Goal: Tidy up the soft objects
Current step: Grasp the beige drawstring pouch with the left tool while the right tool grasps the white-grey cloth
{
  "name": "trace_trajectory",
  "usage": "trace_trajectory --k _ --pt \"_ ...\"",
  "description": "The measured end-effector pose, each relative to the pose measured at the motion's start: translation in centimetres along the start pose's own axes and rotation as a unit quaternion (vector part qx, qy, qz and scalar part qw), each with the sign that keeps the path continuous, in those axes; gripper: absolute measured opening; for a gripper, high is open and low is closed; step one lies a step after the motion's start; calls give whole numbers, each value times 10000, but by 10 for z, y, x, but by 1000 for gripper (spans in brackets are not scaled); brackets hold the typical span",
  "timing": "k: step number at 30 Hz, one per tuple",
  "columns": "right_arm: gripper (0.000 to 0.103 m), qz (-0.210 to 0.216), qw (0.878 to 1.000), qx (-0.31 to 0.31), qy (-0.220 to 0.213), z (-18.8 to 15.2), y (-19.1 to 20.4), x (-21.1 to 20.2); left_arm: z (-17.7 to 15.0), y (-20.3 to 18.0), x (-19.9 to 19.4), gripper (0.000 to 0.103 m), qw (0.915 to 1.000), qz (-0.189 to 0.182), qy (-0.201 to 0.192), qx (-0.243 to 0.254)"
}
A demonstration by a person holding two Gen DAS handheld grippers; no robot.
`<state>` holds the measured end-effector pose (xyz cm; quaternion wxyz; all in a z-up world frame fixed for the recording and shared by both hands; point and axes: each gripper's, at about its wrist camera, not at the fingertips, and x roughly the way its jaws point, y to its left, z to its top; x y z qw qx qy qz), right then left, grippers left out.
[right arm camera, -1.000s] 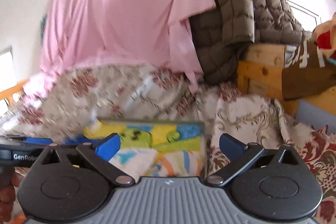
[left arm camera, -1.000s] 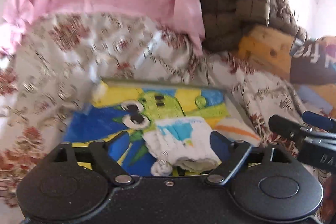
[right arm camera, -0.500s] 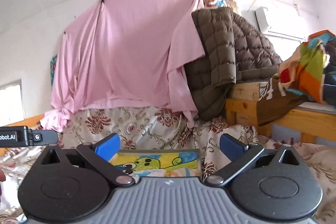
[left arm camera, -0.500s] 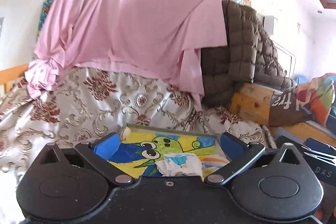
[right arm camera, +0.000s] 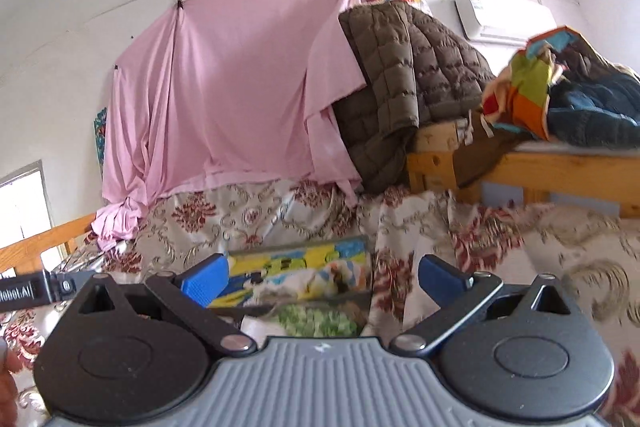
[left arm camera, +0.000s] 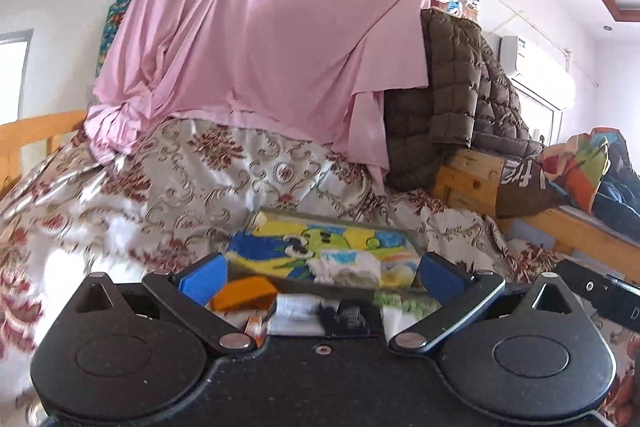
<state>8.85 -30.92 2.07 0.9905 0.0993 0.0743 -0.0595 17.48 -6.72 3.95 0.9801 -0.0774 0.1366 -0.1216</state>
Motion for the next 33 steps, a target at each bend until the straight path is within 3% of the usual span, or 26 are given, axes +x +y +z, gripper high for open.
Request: trace_trajectory --k 7,16,33 --pt "103 -54 9977 324 597 -12 1 -12 -41 11 -20 102 9984 -19 561 -76" --pt "103 -268 9865 251 1597 -29 4 15 -79 14 -16 102 9922 -120 1239 -27" --pt "103 -268 9732 31 2283 -42 13 41 -82 12 23 102 9833 -279 1798 -25"
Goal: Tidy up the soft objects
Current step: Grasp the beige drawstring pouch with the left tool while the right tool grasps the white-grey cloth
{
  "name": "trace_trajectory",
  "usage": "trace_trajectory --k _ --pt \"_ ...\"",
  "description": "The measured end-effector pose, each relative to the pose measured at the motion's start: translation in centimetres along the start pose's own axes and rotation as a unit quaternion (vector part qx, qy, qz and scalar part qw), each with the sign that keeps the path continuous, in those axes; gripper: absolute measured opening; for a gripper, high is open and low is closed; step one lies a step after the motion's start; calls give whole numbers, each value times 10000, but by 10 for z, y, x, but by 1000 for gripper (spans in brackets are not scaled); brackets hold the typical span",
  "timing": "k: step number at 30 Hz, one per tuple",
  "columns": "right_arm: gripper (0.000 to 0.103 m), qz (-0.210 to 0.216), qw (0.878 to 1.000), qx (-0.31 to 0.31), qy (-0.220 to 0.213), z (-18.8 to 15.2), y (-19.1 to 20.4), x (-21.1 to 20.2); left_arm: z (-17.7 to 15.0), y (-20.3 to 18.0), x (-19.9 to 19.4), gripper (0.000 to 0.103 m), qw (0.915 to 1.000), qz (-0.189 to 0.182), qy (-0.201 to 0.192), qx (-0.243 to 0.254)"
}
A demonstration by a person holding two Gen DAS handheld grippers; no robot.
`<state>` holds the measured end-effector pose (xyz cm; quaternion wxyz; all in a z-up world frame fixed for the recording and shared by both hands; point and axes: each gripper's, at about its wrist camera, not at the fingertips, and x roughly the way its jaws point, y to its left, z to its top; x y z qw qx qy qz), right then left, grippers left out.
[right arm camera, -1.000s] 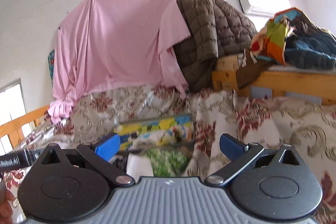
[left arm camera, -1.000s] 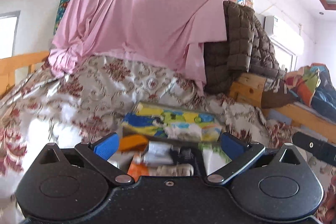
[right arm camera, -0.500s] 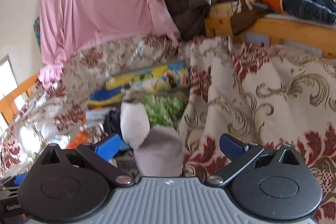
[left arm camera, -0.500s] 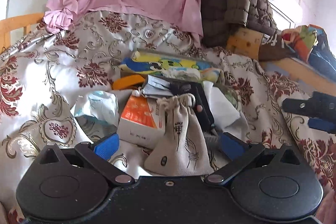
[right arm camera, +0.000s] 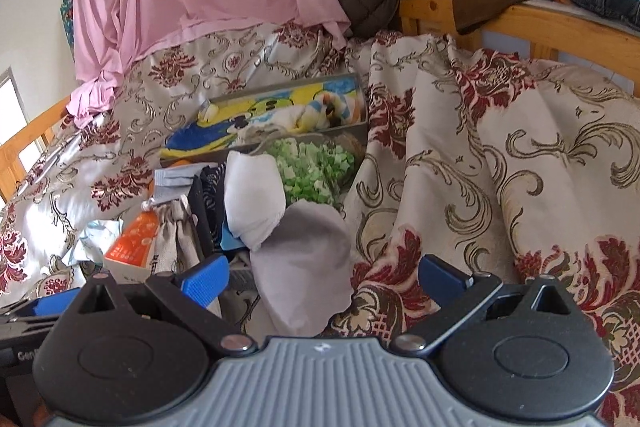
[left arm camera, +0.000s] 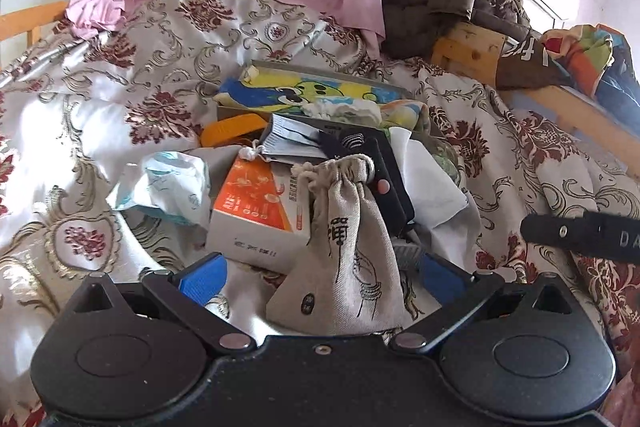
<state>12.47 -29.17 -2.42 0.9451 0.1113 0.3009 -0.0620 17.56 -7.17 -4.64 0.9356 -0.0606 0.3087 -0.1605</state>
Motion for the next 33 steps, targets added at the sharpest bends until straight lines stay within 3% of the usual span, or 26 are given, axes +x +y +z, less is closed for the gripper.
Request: trace_trajectory --k 8,15,18,23,33 --pt "103 -174 9998 -70 62 1 4 7 1 6 29 102 9988 -199 437 -57" --pt "102 -186 9998 10 118 5 1 22 5 12 48 102 9936 -683 898 -83" --pt "100 -79 9998 3 157 6 1 31 5 14 55 97 9903 -898 1033 -242" --pt "96 135 9991 -305 273 10 10 52 6 18 65 81 9874 -931 1199 -449" --pt "89 179 9934 -757 843 3 22 80 6 27 82 79 9839 -886 1377 -713"
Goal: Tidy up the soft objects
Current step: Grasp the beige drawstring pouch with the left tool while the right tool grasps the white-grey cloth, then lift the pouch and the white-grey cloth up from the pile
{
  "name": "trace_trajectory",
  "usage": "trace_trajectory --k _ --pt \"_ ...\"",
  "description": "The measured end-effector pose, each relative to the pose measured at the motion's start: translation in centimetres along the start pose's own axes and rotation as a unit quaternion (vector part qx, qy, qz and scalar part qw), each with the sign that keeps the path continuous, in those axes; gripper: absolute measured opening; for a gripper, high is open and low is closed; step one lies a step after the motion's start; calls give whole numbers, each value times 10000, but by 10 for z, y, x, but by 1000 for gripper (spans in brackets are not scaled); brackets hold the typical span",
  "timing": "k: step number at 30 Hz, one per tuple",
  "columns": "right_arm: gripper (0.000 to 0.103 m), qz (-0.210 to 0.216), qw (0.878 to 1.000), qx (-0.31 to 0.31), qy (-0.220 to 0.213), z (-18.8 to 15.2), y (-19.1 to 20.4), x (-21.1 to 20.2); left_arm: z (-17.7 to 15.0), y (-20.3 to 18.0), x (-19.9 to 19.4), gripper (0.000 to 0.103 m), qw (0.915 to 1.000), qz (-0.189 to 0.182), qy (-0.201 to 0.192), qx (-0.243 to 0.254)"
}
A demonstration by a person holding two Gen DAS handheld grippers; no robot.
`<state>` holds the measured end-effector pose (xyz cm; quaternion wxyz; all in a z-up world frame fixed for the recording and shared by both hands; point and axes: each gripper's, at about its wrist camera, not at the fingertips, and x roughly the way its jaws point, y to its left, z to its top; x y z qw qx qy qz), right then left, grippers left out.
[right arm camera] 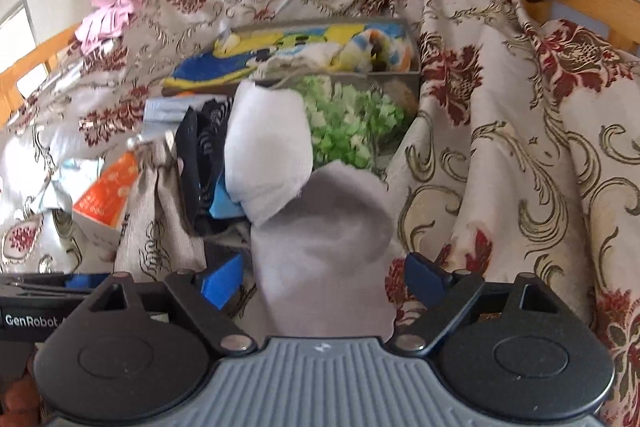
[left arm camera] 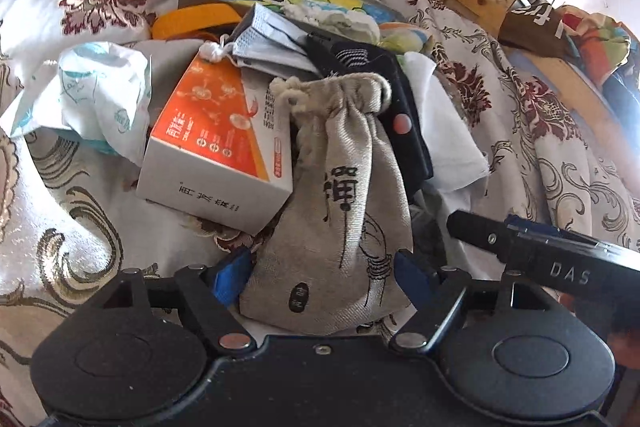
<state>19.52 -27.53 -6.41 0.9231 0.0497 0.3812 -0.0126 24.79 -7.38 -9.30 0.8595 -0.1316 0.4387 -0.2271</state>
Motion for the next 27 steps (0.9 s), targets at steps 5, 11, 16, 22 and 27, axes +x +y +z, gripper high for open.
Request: trace_trajectory --k 5,11,16,22,27 --pt "79 -79 9997 -76 203 -3 1 7 -1 0 2 65 9999 77 -4 110" --pt "50 -14 9990 -11 449 -6 -2 15 -1 8 -3 37 9999 -89 -1 -57" --pt "28 -37 9990 90 434 -7 -6 14 -4 3 -8 21 9997 -239 66 67" --pt "9 239 9996 21 169 -8 -2 -1 -9 0 -17 18 9989 -346 285 143" --pt "7 545 9978 -334 -149 -9 13 -17 -9 5 -30 18 9973 -357 547 334"
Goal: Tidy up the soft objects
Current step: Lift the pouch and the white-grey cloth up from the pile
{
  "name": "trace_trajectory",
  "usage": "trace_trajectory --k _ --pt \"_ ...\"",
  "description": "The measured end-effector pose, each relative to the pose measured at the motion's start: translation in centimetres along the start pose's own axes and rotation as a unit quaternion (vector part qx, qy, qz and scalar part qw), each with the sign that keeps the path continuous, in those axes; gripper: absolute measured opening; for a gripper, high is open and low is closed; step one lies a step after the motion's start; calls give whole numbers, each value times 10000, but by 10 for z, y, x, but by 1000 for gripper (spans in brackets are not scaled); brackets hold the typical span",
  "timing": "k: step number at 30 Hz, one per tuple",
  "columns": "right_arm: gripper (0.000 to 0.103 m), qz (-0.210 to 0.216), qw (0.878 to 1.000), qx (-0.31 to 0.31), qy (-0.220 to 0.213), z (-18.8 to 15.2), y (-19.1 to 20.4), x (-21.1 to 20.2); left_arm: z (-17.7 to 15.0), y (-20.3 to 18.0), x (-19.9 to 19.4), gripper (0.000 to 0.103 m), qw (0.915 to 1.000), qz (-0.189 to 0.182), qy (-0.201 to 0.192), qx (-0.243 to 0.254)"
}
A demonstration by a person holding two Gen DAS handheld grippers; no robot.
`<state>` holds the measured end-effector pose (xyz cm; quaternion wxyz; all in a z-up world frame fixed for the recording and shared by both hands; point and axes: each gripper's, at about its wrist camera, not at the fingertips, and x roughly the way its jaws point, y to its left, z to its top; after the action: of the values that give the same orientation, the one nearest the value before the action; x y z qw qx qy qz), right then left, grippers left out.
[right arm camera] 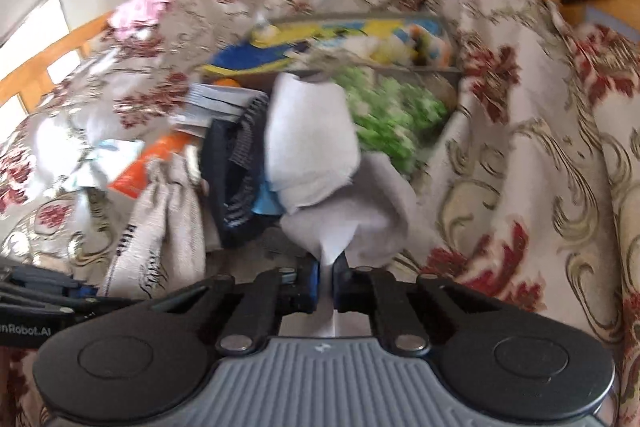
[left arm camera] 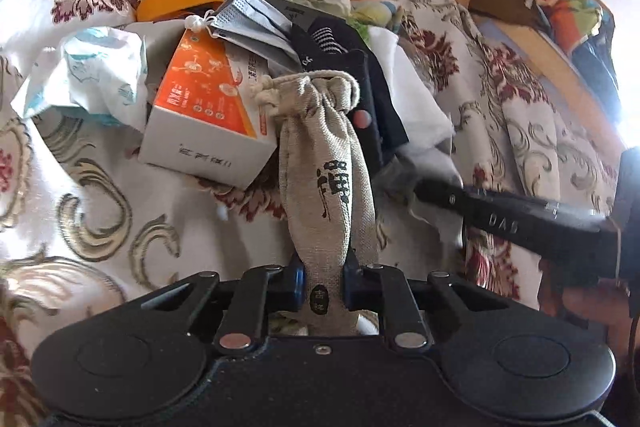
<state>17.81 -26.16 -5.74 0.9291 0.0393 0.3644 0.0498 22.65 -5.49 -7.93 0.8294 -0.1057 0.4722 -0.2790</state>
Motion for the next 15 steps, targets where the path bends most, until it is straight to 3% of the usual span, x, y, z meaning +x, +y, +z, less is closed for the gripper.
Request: trace_trajectory --k 7,15 --pt "7 42 9977 -282 -612 4 12 -22 -2 5 -6 22 10000 15 5 74" --pt "7 -114 9957 -302 -864 3 12 -28 4 -3 5 47 9999 40 -44 94"
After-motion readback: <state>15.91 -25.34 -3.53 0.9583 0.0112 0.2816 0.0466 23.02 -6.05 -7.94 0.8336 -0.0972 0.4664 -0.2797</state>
